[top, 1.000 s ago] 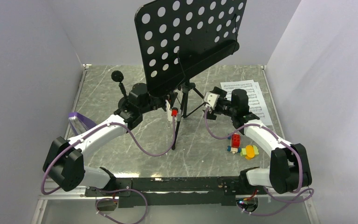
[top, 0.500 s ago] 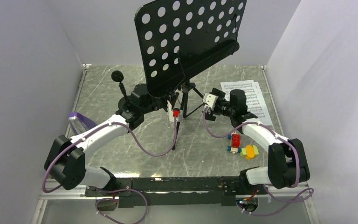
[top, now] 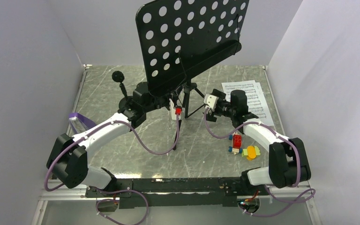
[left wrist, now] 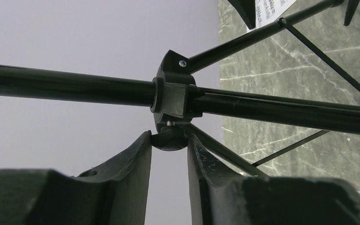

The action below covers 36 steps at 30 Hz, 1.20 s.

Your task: Pack up the instrument practice props

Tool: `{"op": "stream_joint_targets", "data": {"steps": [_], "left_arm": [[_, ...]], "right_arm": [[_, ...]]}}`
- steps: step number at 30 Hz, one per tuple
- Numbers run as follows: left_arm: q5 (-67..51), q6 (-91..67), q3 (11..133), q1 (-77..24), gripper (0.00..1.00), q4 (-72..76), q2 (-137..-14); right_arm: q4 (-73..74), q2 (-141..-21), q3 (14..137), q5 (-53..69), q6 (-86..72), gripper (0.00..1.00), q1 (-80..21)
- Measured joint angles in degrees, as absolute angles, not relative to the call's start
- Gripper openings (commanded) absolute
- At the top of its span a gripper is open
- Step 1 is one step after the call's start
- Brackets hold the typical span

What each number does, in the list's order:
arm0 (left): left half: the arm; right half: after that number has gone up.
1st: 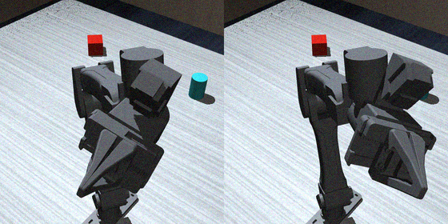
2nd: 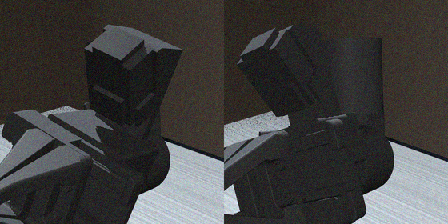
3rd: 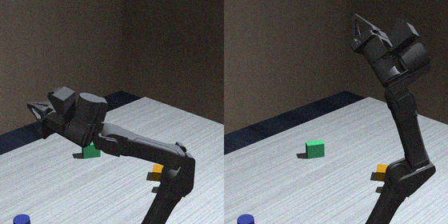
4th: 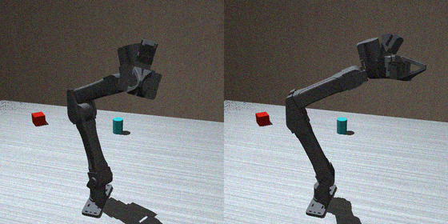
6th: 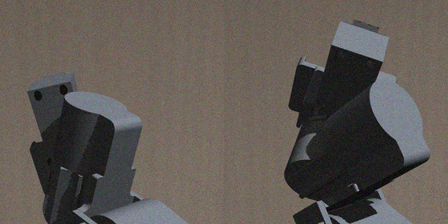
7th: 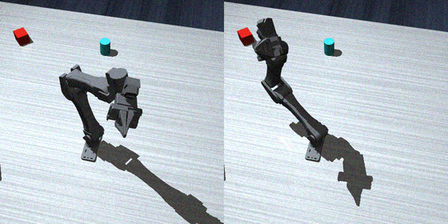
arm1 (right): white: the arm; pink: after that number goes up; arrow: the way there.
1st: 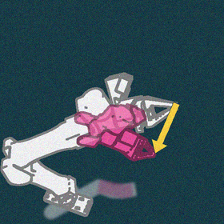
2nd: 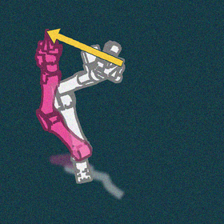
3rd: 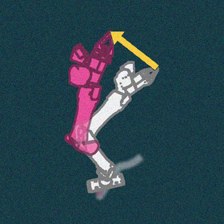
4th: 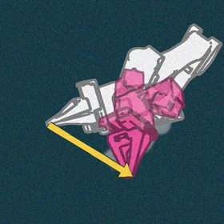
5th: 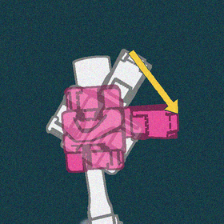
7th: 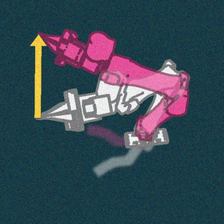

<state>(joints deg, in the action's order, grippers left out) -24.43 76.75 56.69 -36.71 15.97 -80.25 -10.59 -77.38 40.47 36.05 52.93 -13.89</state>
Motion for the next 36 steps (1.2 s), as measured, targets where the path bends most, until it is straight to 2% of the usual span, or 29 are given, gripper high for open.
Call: {"op": "stream_joint_targets", "data": {"steps": [13, 18, 36], "left_arm": [[-25.39, 61.25, 59.18, -36.05, 0.12, 14.26, -80.82], [-28.51, 51.92, 59.20, -34.72, 0.01, 15.22, -80.75], [-42.48, 10.90, 57.91, -27.97, 0.04, 27.42, -84.14]], "right_arm": [[-10.63, -85.43, 42.54, 38.70, 54.48, 0.99, -13.91], [-10.61, -87.53, 44.14, 39.18, 54.48, 0.99, -13.91], [-5.28, -90.26, 48.88, 39.31, 53.74, 0.98, -13.89]]}}
